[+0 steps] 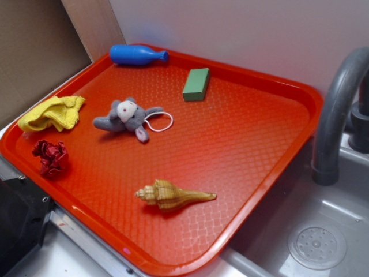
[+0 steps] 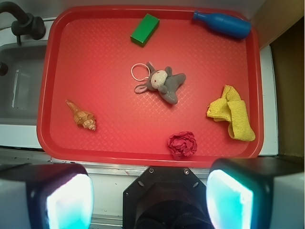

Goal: Grab the yellow cloth.

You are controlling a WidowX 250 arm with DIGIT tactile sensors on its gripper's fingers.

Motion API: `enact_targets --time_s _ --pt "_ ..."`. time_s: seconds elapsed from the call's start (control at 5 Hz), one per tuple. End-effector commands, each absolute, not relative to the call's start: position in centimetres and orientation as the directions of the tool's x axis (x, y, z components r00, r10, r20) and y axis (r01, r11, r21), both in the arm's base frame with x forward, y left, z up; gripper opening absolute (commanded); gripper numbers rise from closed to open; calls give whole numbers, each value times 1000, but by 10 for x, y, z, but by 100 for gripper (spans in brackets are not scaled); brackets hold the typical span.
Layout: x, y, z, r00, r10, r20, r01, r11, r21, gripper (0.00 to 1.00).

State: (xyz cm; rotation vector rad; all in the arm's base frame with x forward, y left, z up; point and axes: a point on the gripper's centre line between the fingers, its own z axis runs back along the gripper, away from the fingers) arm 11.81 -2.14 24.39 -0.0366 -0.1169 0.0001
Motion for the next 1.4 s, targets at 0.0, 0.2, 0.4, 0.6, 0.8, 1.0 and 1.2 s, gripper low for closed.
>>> enact_targets --time_s 0.0,0.2,0.4,0.6,0.8,1.0,1.2 --pt "118 -21 244 993 2 117 2 999 -37 100" --pt "145 11 217 988 85 130 -90 995 34 100" --pt "160 51 196 977 135 168 -151 984 92 100" --pt "165 88 175 965 85 250 -132 975 177 100" --pt "159 113 142 980 22 197 -72 965 252 100" --pt "158 119 108 992 32 122 -61 968 245 100" --pt "173 123 85 995 41 86 -61 968 243 100"
